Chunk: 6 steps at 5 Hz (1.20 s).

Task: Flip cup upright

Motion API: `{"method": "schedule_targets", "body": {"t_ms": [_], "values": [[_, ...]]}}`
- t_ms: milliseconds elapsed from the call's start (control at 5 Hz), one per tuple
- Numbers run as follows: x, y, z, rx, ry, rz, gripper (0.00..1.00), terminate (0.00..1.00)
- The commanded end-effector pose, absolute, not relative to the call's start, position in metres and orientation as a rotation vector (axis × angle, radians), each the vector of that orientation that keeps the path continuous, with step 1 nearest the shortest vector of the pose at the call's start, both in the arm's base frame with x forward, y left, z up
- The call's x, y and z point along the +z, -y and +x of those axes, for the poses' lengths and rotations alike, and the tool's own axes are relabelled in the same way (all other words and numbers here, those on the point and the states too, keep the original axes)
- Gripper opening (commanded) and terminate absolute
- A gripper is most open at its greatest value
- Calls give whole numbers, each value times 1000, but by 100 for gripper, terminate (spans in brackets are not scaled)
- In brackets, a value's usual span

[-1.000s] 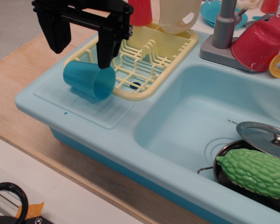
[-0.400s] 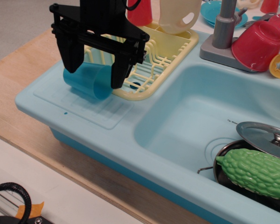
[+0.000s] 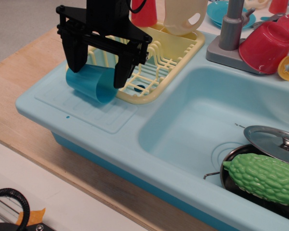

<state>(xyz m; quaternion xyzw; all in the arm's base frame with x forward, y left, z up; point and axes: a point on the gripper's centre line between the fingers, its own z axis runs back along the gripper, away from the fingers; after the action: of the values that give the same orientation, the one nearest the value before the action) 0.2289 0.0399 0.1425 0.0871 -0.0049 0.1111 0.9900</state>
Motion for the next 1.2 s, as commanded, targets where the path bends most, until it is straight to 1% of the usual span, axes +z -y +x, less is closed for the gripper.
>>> {"method": "schedule_targets", "body": {"t_ms": [0, 400, 800, 1000], "values": [[133, -48, 235, 232, 14, 175, 0, 0], [142, -46, 230, 215, -9, 171, 0, 0], [159, -56, 210, 226, -18, 170, 0, 0], [160, -55, 215, 189, -18, 156, 0, 0]]}}
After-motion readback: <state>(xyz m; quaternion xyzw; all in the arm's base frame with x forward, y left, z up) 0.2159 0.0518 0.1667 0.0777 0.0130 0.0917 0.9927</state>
